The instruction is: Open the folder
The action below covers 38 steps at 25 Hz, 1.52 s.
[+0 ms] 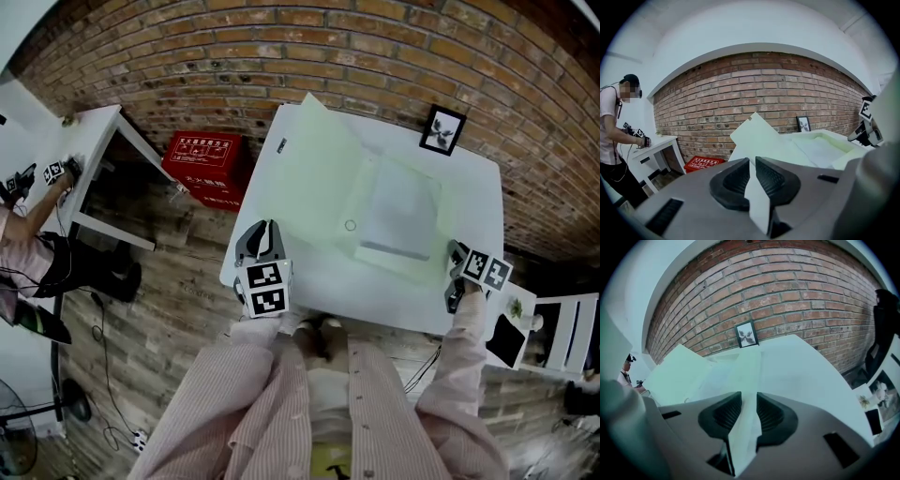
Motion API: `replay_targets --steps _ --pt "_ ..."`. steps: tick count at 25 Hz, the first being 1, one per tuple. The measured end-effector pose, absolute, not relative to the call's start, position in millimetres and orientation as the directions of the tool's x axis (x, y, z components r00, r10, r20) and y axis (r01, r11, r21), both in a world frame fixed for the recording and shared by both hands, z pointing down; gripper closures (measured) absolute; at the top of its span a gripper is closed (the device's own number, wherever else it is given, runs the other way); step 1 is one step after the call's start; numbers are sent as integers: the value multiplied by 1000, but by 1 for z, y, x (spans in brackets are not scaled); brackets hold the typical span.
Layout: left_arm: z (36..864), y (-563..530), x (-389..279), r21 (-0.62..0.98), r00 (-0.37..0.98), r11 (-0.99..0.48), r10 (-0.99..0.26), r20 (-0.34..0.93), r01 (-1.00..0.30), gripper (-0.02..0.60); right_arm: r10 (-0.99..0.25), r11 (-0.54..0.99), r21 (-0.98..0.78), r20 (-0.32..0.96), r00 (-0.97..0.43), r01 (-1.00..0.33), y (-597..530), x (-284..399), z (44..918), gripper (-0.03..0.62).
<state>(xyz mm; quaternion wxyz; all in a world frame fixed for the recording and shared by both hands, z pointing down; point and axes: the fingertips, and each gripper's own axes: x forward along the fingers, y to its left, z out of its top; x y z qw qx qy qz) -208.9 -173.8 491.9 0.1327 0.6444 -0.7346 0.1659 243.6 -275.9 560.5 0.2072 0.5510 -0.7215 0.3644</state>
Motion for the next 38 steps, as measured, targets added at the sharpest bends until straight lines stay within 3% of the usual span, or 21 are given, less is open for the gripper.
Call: replay_targets --steps 20,30,34,38 --pt "546 -179 -243 -36 -212 225 -840 499 -974 520 -643 113 -301 704 -301 -947 -274 243 560 488" --pt "556 -177 -251 -97 -286 278 -792 540 -956 495 -647 119 -298 700 -301 -947 -275 243 560 487" --pt "561 -179 -245 -236 -307 207 -766 564 -949 539 -649 122 -301 697 -306 -946 -274 243 560 488" --pt "566 -181 -241 -262 -311 190 -760 570 -946 585 -646 124 -303 698 -309 -945 -274 242 560 487"
